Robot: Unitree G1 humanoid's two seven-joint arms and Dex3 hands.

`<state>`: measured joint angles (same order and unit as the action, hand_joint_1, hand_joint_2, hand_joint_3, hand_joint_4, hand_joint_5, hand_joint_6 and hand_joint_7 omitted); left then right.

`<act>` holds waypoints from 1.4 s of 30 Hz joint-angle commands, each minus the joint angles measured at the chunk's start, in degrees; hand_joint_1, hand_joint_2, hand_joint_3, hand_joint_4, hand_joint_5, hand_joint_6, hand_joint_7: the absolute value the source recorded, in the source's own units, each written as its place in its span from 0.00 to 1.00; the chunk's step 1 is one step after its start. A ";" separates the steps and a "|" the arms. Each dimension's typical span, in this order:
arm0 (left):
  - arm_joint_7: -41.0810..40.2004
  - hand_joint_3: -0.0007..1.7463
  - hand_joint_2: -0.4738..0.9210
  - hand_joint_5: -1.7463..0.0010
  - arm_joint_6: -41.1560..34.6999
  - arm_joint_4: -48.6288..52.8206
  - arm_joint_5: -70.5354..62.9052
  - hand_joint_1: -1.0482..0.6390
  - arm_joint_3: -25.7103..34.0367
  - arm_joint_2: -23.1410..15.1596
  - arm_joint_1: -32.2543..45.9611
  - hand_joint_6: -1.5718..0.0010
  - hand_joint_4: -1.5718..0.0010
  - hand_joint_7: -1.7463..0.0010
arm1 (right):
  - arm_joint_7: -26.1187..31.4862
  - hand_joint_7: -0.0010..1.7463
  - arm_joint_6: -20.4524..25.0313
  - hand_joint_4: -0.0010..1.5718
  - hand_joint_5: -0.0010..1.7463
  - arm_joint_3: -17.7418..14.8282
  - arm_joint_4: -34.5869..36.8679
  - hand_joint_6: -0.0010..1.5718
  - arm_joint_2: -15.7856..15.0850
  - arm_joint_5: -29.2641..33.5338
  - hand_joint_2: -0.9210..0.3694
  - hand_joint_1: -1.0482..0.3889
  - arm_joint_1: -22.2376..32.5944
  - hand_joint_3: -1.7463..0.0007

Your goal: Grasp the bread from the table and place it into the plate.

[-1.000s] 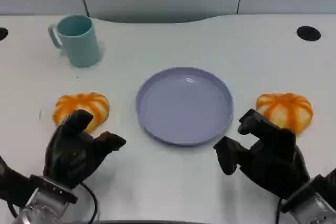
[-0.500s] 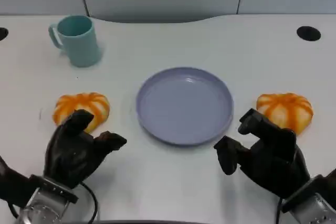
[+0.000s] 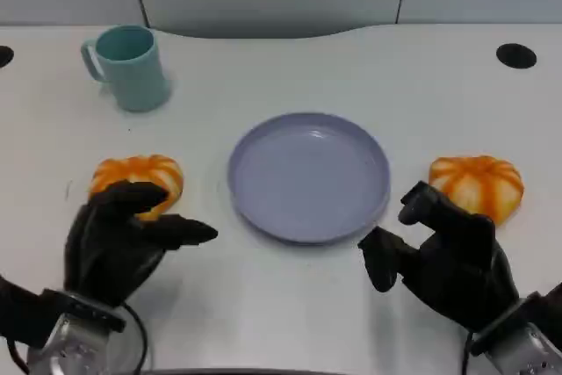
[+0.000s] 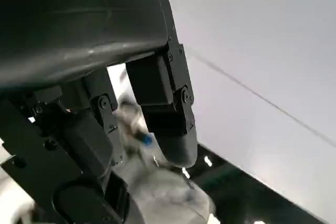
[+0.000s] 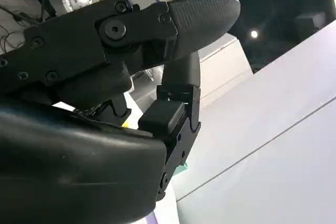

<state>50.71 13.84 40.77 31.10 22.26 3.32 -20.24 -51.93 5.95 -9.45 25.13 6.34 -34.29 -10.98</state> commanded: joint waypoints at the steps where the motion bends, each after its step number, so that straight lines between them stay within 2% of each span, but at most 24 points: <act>1: -7.83 0.03 0.78 0.90 13.31 -10.11 -9.54 0.00 -3.23 -1.86 2.17 0.07 0.01 1.00 | -0.14 0.59 -0.21 0.55 0.87 -0.34 0.28 0.50 -0.39 -0.37 0.00 0.20 -0.40 0.87; 5: -9.12 0.04 0.84 0.94 20.59 -10.56 -13.88 0.00 -4.97 -6.91 -0.69 0.13 0.07 1.00 | 0.08 0.61 -0.61 0.55 0.90 0.04 0.20 0.51 -0.18 0.06 0.00 0.20 -0.33 0.86; 10: -14.42 0.04 0.92 0.99 27.42 -8.17 -19.27 0.00 -6.74 -10.32 -3.39 0.25 0.19 1.00 | 1.00 0.62 0.24 0.55 0.90 0.19 -0.28 0.50 -0.25 -0.01 0.00 0.20 -0.22 0.87; 13: -19.67 0.05 0.98 1.00 34.55 -3.20 -26.09 0.00 -7.99 -13.17 -6.74 0.46 0.40 1.00 | 0.68 0.62 0.01 0.55 0.90 0.04 0.66 0.50 -0.23 -0.23 0.00 0.21 -0.54 0.87; 15: -28.37 0.09 1.00 1.00 38.39 1.76 -36.27 0.00 -9.56 -16.35 -9.25 0.61 0.57 1.00 | 0.16 0.63 -0.57 0.55 0.90 0.09 1.10 0.50 -0.33 -0.04 0.00 0.20 -0.68 0.87; 16: -32.86 0.14 1.00 1.00 39.12 4.74 -41.38 0.00 -11.01 -18.24 -10.73 0.72 0.71 1.00 | -0.05 0.62 -0.62 0.55 0.90 0.11 1.18 0.50 -0.40 -0.03 0.00 0.20 -0.65 0.87; 17: -36.41 0.16 1.00 1.00 39.36 7.14 -45.08 0.00 -12.37 -19.65 -11.91 0.79 0.80 1.00 | -0.01 0.62 -0.30 0.54 0.90 0.13 1.09 0.50 -0.49 -0.09 0.00 0.20 -0.58 0.87; 19: -44.55 0.20 1.00 1.00 38.12 12.35 -52.66 0.00 -16.34 -22.31 -14.96 0.91 0.94 1.00 | 0.42 0.60 -0.30 0.55 0.88 0.05 0.92 0.51 -0.20 -0.14 0.00 0.20 -0.32 0.88; 20: -48.92 0.21 1.00 1.00 36.50 14.98 -56.32 0.00 -18.70 -23.26 -16.60 0.95 0.97 1.00 | 0.59 0.59 -0.71 0.56 0.88 0.12 0.82 0.51 0.02 0.05 0.00 0.20 -0.10 0.88; 24: -63.93 0.26 1.00 1.00 26.56 25.68 -67.85 0.00 -28.95 -24.20 -23.31 1.00 1.00 1.00 | 1.13 0.61 -1.13 0.56 0.90 0.36 0.26 0.51 0.58 0.26 0.00 0.20 0.72 0.87; 27: -68.86 0.26 1.00 1.00 19.64 31.35 -71.54 0.00 -34.42 -23.05 -26.47 1.00 1.00 1.00 | 0.92 0.61 -0.52 0.55 0.90 0.72 -0.75 0.50 0.41 0.00 0.00 0.20 1.49 0.87; 29: -70.26 0.27 1.00 1.00 13.87 34.25 -72.58 0.00 -36.98 -21.17 -27.44 1.00 1.00 1.00 | 1.02 0.61 0.09 0.55 0.89 1.04 -2.13 0.50 -0.01 -0.14 0.00 0.20 2.24 0.88; 34: -70.26 0.30 1.00 1.00 5.90 37.01 -72.65 0.00 -40.78 -18.51 -27.86 1.00 1.00 1.00 | 2.05 0.62 1.74 0.55 0.90 1.71 -5.90 0.51 -0.54 -0.30 0.00 0.19 4.39 0.88; 41: -70.28 0.31 1.00 1.00 4.53 37.21 -71.35 0.00 -42.51 -18.24 -27.92 1.00 1.00 1.00 | 2.79 0.61 2.52 0.56 0.90 1.91 -7.39 0.52 -0.51 -0.41 0.00 0.19 5.18 0.88; 42: -69.82 0.31 1.00 1.00 2.64 37.82 -70.96 0.00 -42.33 -17.03 -26.81 1.00 1.00 1.00 | 3.24 0.61 2.93 0.56 0.90 2.03 -8.91 0.52 -0.64 -0.47 0.00 0.19 6.26 0.88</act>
<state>-19.01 18.78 77.73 -40.64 -19.90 -14.14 -47.48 -49.50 8.24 -7.50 18.76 6.47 -34.37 -6.20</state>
